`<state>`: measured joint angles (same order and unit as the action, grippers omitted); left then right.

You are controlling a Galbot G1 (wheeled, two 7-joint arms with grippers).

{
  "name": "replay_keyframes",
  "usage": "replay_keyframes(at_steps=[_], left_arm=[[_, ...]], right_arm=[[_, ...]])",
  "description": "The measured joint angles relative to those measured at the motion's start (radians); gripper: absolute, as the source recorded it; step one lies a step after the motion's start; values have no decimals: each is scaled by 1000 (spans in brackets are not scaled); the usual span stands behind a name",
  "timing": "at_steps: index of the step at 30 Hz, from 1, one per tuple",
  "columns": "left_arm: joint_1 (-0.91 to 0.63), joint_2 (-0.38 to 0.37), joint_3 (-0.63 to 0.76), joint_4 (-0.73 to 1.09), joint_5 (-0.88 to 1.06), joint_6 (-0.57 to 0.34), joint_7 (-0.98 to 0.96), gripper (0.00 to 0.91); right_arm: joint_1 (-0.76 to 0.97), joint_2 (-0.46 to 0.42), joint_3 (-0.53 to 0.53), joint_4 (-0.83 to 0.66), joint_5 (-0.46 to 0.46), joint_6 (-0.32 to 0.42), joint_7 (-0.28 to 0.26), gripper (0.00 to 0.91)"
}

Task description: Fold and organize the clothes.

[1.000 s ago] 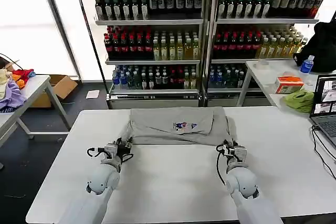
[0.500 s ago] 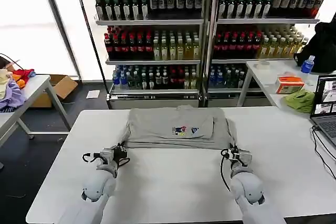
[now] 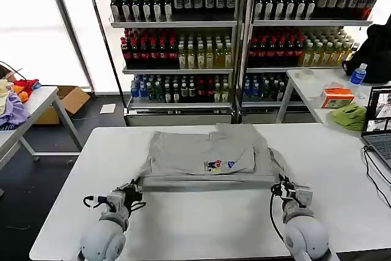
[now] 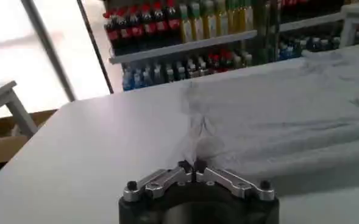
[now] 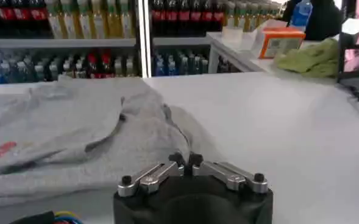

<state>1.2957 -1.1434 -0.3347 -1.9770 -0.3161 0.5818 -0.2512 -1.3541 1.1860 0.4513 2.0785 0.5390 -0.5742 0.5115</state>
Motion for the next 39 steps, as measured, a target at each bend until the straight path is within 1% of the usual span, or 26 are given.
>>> replay_keyframes(at_steps=[2,5,11,17,24,25,26,27,28,29,30,31,39], left_arm=[[46,2,-4,-51,2,-1,-4,0],[117,5,-3,-125,9,-6,-10,10],[268,0,3,-243,35,-26,-21,10],[403,6,-3,-311,58,-41,-34,10],[490,3,-14,-344,71,-48,-39,10],[497,3,-16,-346,73,-49,-39,10],[502,3,-17,-348,74,-50,-39,10],[508,1,-18,-351,76,-50,-39,202],[513,0,-18,-353,76,-50,-39,302],[517,0,-18,-353,77,-50,-39,615],[522,-1,-18,-354,78,-49,-39,836],[526,-1,-17,-355,78,-48,-40,907],[539,-14,-11,-357,81,-29,-40,907]], right_arm=[[-47,5,8,41,0,1,7,0],[-117,11,14,92,-2,7,20,0],[-242,10,31,150,-18,19,42,0],[-322,-7,44,180,-36,27,49,0],[-388,-28,46,208,-63,35,57,0],[-394,-29,47,209,-66,35,59,71],[-400,-30,47,211,-70,35,61,423],[-406,-30,47,213,-72,34,63,907],[-409,-30,47,216,-74,33,66,907],[-413,-31,47,218,-76,31,69,907],[-417,-31,48,219,-78,29,71,907],[-420,-31,49,219,-80,27,73,907],[-434,-36,64,232,-93,15,74,907]])
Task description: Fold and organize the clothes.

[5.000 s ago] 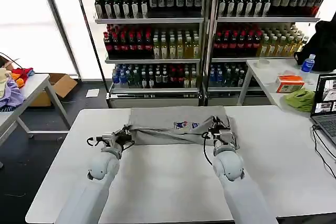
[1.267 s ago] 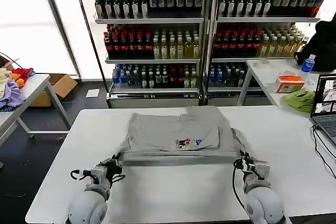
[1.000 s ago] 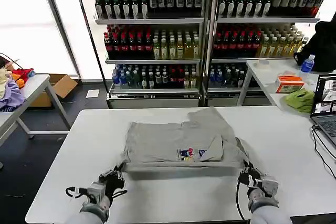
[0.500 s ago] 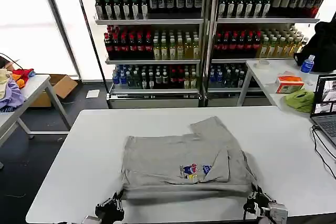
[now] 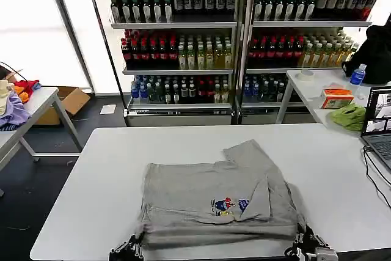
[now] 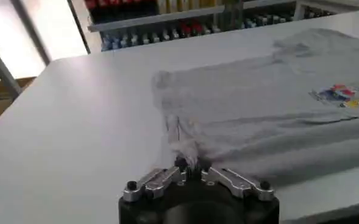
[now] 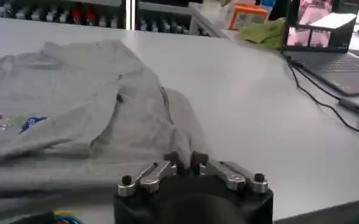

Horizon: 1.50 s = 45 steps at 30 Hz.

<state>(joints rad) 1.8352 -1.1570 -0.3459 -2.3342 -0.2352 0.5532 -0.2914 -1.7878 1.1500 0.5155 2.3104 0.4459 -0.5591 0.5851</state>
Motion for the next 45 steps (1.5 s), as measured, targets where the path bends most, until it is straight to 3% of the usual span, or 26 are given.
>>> replay_keyframes(at_steps=[10,17,25,34,45], left_arm=[[-4,1,6,-37,0,4,23,907],[-78,-12,-15,-28,-2,0,30,907],[-234,-14,-15,67,-7,-35,60,907],[-480,24,29,242,-51,-40,113,907],[-741,63,93,456,-151,-24,161,907]], right_arm=[[37,5,26,48,-12,-14,-28,907],[131,22,16,-3,-32,-14,-65,907],[329,42,-22,-128,-40,-11,-113,907],[604,9,-112,-327,-31,-5,-184,907],[895,13,-220,-613,-2,-3,-219,907]])
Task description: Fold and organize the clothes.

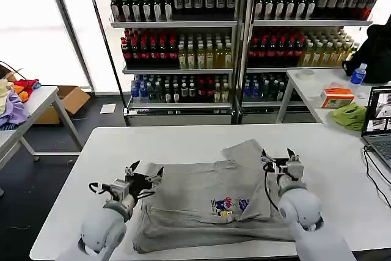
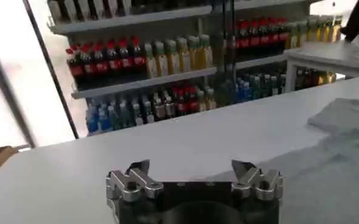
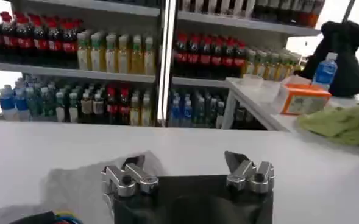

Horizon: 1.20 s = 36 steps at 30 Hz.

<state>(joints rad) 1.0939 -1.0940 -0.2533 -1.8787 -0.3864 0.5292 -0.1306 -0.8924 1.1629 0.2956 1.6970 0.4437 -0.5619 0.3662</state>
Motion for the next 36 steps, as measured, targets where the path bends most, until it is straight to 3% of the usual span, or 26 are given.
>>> replay_keyframes(at_steps=[16,32,33,34,35,36], left_arm=[[-168,-19,52,226,-57,35,22,907],[-174,-36,44,282,-72,43,29,887],[-174,-35,43,283,-73,43,31,816],[-173,-34,43,283,-73,43,31,584],[-173,-34,43,283,-75,43,31,202],[-172,-33,43,283,-76,43,31,50]], right_arm=[[223,57,-69,-300,-3,25,-64,907],[240,111,-80,-410,-22,32,-94,907],[239,113,-80,-414,-24,32,-95,907],[238,116,-80,-418,-26,32,-94,907],[236,120,-79,-422,-28,32,-94,907],[234,123,-79,-423,-31,32,-94,907]])
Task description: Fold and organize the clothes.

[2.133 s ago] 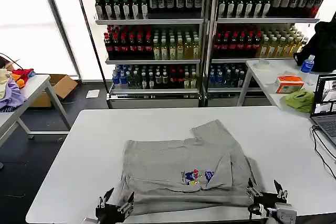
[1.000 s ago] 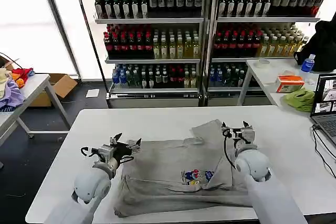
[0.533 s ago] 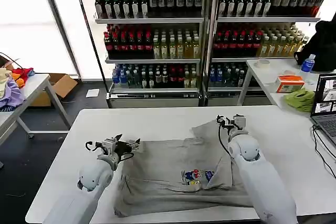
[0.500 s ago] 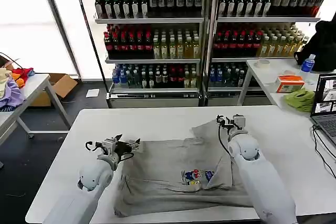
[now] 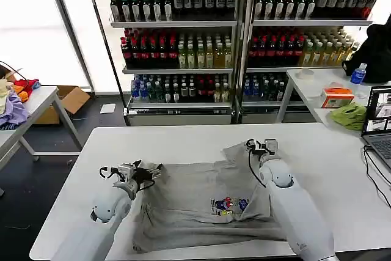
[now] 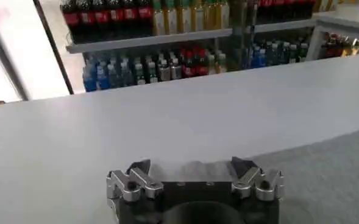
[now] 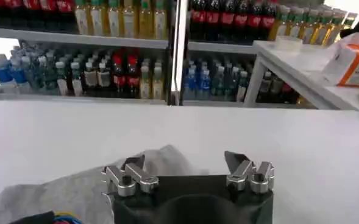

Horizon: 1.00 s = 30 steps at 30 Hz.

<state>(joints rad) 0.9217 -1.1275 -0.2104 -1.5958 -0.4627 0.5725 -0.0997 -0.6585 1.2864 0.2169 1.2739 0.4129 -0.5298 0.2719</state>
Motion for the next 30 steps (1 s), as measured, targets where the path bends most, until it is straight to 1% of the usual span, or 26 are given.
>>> replay_keyframes(at_steps=[1,2,3,4,5,6,7,8,22,30], left_arm=[[1,0,0,0,-1,0,0,10],[2,0,0,-2,-2,0,-1,10],[4,-1,0,-3,-3,0,-2,10],[6,-1,0,-5,-4,0,-2,10],[8,-2,1,-7,-5,1,-1,10],[11,-3,1,-10,-5,0,-1,10],[14,-3,1,-12,-6,0,0,10],[18,-3,1,-15,-6,0,1,10],[61,-3,0,-51,-7,0,7,10],[83,-5,-9,-69,-3,-12,7,10]], right_arm=[[-1,2,1,-1,-2,0,0,877],[-3,5,2,-1,-4,0,1,796],[-5,7,3,-1,-5,0,1,746],[-8,8,4,-1,-6,2,1,544],[-10,8,6,0,-7,2,1,443],[-14,9,7,1,-9,3,1,131],[-17,9,8,2,-9,3,1,40],[-21,9,10,3,-10,3,2,0],[-77,11,31,42,-18,5,4,0],[-111,14,49,74,-14,25,1,0]])
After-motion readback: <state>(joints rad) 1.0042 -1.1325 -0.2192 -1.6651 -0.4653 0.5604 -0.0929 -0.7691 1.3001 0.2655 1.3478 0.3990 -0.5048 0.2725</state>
